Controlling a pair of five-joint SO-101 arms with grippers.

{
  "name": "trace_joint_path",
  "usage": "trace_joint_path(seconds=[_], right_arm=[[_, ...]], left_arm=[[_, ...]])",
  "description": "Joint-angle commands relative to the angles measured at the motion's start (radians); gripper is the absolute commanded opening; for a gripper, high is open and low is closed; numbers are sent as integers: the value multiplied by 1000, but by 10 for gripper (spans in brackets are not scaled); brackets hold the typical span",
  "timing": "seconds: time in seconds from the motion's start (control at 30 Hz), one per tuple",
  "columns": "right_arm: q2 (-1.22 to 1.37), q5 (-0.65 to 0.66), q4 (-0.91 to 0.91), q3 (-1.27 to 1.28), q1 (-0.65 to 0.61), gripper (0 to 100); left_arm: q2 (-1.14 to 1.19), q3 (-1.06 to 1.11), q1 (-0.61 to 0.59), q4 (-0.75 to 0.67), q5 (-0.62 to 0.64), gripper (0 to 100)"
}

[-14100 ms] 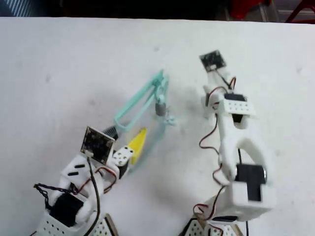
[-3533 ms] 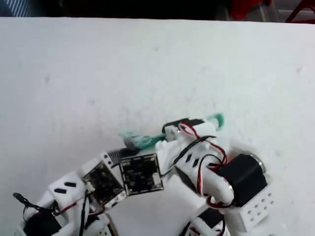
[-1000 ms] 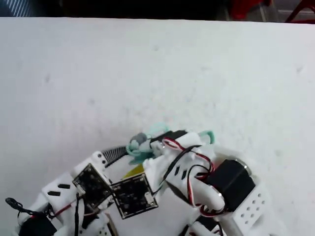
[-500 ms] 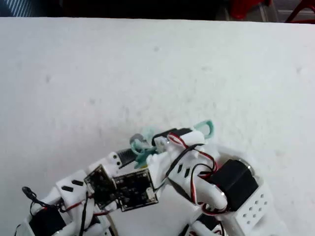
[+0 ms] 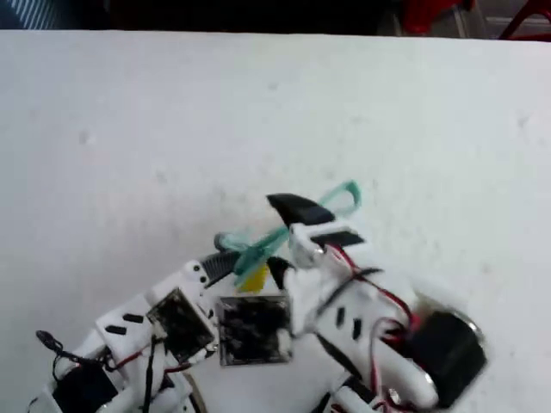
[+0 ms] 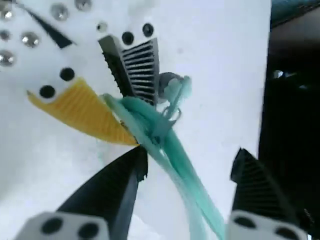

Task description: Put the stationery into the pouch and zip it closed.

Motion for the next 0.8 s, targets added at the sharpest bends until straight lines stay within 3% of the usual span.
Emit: trace_joint_path(seconds=[0.0,0.1,0.4,0.77], right_arm=[[-58,-21,-51,-20,-39,187],[-58,-31,-50,-20,-42,155],[-45,-262,-136,-3,-50,166],[-36,-413,-102,-3,-171,166]], left_arm=[[8,6,-19,-21,-9,22],[8,21,-19,-25,-9,22],[8,23,-22,-37,-8,22],[8,25,-24,-38,-8,22]])
